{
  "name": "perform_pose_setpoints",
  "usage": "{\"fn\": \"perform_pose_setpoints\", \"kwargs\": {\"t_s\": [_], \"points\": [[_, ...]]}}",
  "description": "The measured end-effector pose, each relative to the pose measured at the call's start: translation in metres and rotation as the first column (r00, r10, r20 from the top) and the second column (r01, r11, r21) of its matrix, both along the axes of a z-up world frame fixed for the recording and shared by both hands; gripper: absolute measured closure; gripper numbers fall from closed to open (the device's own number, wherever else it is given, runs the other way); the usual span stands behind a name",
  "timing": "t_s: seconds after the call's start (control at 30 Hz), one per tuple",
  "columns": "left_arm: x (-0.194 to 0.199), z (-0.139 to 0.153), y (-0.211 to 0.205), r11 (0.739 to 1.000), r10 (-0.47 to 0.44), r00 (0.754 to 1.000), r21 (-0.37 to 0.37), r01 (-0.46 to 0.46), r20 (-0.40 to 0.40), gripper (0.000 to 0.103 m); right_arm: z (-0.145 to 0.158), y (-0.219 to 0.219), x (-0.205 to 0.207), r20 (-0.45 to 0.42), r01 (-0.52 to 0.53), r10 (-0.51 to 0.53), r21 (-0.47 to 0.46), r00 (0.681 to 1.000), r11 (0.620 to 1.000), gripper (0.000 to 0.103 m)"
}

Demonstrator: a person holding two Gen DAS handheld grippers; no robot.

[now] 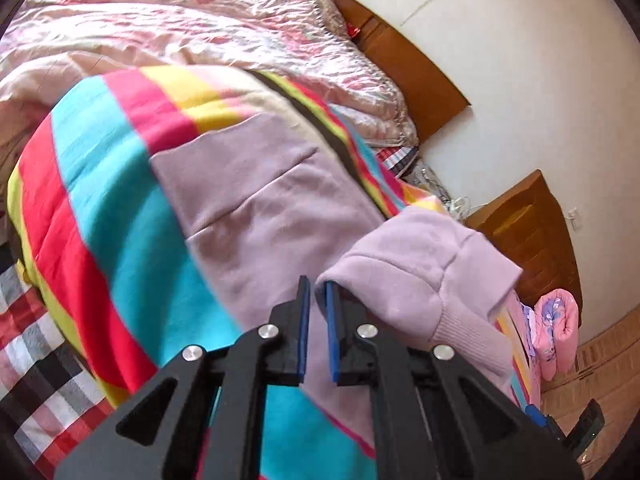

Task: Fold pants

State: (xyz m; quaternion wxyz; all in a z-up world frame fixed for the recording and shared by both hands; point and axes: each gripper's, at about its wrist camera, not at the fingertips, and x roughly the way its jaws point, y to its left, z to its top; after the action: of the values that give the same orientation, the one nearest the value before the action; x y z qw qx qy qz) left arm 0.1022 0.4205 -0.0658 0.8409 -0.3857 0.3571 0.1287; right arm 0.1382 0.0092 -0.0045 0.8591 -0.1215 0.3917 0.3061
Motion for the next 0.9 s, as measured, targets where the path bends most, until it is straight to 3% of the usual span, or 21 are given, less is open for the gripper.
{"fn": "perform_pose_setpoints", "kwargs": {"t_s": [0.03,0.1,0.13,0.17,0.23,0.3,0.37,0.43,0.53,0.6,0.67,0.77,0.8,0.83,0.87,0.9], "points": [[-0.012,-0.019,0.006,1.000,0.001,0.999,-0.010,-0.002,-0.034,0.093,-0.002,0.017,0.000,-0.012,-0.039,0.039,0.005,0.999,0.999,0.029],[-0.030,-0.028,0.010,1.000,-0.024,0.999,-0.019,0.025,0.026,0.090,-0.007,0.050,0.000,-0.030,-0.117,0.117,0.008,0.993,0.993,0.029],[-0.035,-0.023,0.008,1.000,-0.029,0.999,0.005,0.029,0.042,0.076,-0.008,0.066,0.000,-0.040,-0.150,0.150,0.020,0.988,0.989,0.029],[-0.039,-0.016,0.005,0.998,-0.032,0.997,0.048,0.029,0.066,0.060,-0.010,0.080,0.003,-0.059,-0.172,0.174,0.039,0.983,0.984,0.029],[-0.041,0.003,-0.008,0.988,-0.049,0.993,0.153,0.032,0.107,0.055,-0.011,0.107,0.011,-0.117,-0.201,0.212,0.100,0.970,0.974,0.029],[-0.035,0.016,-0.022,0.965,-0.094,0.991,0.254,0.066,0.098,0.055,-0.012,0.133,0.021,-0.182,-0.226,0.259,0.183,0.949,0.957,0.030],[-0.031,0.022,-0.028,0.950,-0.109,0.990,0.303,0.077,0.090,0.051,-0.016,0.158,0.034,-0.249,-0.213,0.276,0.251,0.928,0.944,0.032],[-0.028,0.020,-0.027,0.958,-0.116,0.989,0.272,0.088,0.090,0.051,-0.019,0.186,0.045,-0.276,-0.206,0.286,0.285,0.918,0.936,0.033],[-0.036,0.017,-0.023,0.967,-0.107,0.990,0.242,0.081,0.095,0.049,-0.031,0.222,0.058,-0.357,-0.212,0.328,0.327,0.874,0.921,0.034],[-0.047,0.017,-0.021,0.969,-0.099,0.990,0.235,0.073,0.102,0.044,-0.041,0.248,0.057,-0.416,-0.249,0.346,0.271,0.841,0.930,0.051],[-0.062,0.018,-0.018,0.972,-0.082,0.990,0.227,0.055,0.114,0.037,-0.042,0.269,0.059,-0.485,-0.259,0.359,0.262,0.798,0.930,0.051],[-0.074,0.019,-0.008,0.981,-0.024,0.990,0.195,-0.003,0.139,0.033,-0.004,0.316,0.070,-0.462,-0.289,0.478,0.422,0.747,0.859,0.050],[-0.075,0.018,-0.005,0.986,0.001,0.989,0.165,-0.025,0.146,0.033,0.016,0.332,0.077,-0.425,-0.268,0.502,0.498,0.753,0.825,0.047],[-0.075,0.015,-0.004,0.990,0.019,0.989,0.137,-0.039,0.144,0.033,0.035,0.342,0.085,-0.374,-0.239,0.505,0.567,0.778,0.788,0.037],[-0.074,0.013,-0.002,0.992,0.027,0.990,0.120,-0.044,0.138,0.032,0.050,0.346,0.095,-0.327,-0.197,0.464,0.602,0.823,0.774,0.017],[-0.074,0.012,-0.002,0.992,0.022,0.991,0.119,-0.038,0.133,0.032,0.060,0.347,0.101,-0.316,-0.130,0.391,0.611,0.865,0.781,0.014]]}}
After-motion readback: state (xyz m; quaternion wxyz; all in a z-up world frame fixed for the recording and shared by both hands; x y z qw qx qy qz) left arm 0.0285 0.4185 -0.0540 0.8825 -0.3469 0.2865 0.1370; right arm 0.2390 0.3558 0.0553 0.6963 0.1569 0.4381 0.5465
